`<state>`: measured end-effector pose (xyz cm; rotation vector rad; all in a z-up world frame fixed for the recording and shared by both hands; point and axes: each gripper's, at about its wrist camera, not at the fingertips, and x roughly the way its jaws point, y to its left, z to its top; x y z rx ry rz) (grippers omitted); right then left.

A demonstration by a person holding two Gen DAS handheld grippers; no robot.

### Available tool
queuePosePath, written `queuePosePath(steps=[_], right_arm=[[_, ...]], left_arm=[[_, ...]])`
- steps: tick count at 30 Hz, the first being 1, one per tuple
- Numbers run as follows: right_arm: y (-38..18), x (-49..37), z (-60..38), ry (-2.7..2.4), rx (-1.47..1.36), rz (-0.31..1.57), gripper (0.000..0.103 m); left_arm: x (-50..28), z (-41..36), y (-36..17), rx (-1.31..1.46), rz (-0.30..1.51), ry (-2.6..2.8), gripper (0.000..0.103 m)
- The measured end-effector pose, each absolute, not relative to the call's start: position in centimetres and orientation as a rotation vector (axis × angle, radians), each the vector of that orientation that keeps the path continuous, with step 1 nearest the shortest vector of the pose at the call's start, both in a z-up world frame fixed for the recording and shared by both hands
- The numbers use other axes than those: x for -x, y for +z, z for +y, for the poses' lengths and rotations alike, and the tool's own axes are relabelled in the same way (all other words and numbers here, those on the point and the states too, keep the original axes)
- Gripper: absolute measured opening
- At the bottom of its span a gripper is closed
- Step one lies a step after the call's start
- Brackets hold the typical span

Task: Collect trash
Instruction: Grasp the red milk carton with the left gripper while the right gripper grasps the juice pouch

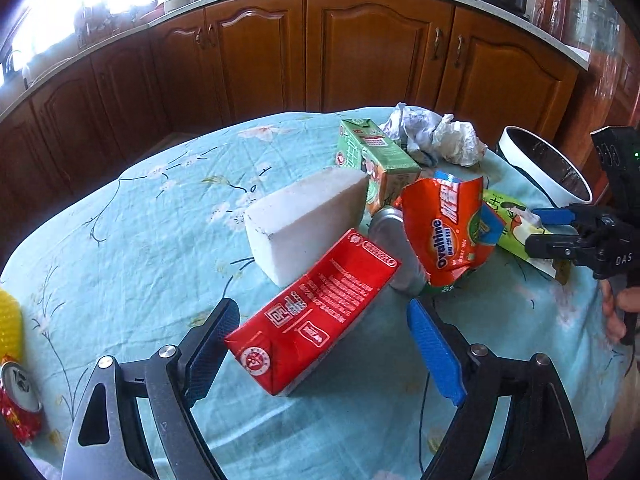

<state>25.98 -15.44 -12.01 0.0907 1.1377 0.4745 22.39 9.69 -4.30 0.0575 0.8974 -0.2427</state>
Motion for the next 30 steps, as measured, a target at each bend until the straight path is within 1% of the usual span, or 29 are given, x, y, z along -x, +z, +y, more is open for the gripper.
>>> queuePosePath(steps=[1, 2, 3, 4, 5, 6, 8, 12, 21, 30], right_arm=[[-12.0, -25.9, -15.3, 0.467, -0.077, 1.131, 0.089], [-11.9, -25.7, -15.1, 0.459, -0.061, 1.126, 0.074], [-11.8, -25.7, -15.1, 0.448, -0.052, 1.121, 0.059], [-11.7, -25.6, -15.3, 0.45, -0.063, 1.116, 0.055], [-11.6, -25.6, -15.7, 0.464, -0.094, 1.119, 0.049], [-11.5, -25.6, -16.1, 0.472, -0.119, 1.121, 0.047], [-11.3, -25.3, -16.7, 0.48, -0.149, 1.114, 0.042], [-10.7, -24.1, -17.4, 0.478, -0.178, 1.086, 0.039], [-8.4, -21.8, -20.5, 0.445, -0.268, 1.005, 0.039], [-5.9, -20.3, -24.5, 0.366, -0.288, 0.928, 0.039]], left_arm=[[-22.3, 9.5, -4.3, -0.052, 0.9, -0.244, 0.077], [-22.2, 9.4, -4.5, -0.045, 0.905, -0.245, 0.071], [-22.0, 9.1, -4.7, -0.039, 0.914, -0.241, 0.058], [-21.8, 9.0, -4.8, -0.031, 0.92, -0.233, 0.045], [-21.5, 8.9, -4.9, -0.021, 0.926, -0.233, 0.039], [-21.2, 9.0, -5.0, -0.001, 0.933, -0.238, 0.031], [-20.6, 8.8, -5.0, 0.035, 0.925, -0.244, 0.03], [-18.6, 7.6, -4.3, 0.075, 0.89, -0.249, 0.03], [-15.3, 4.7, -0.6, 0.175, 0.78, -0.318, 0.03], [-16.7, 0.8, 0.1, 0.176, 0.776, -0.399, 0.03]])
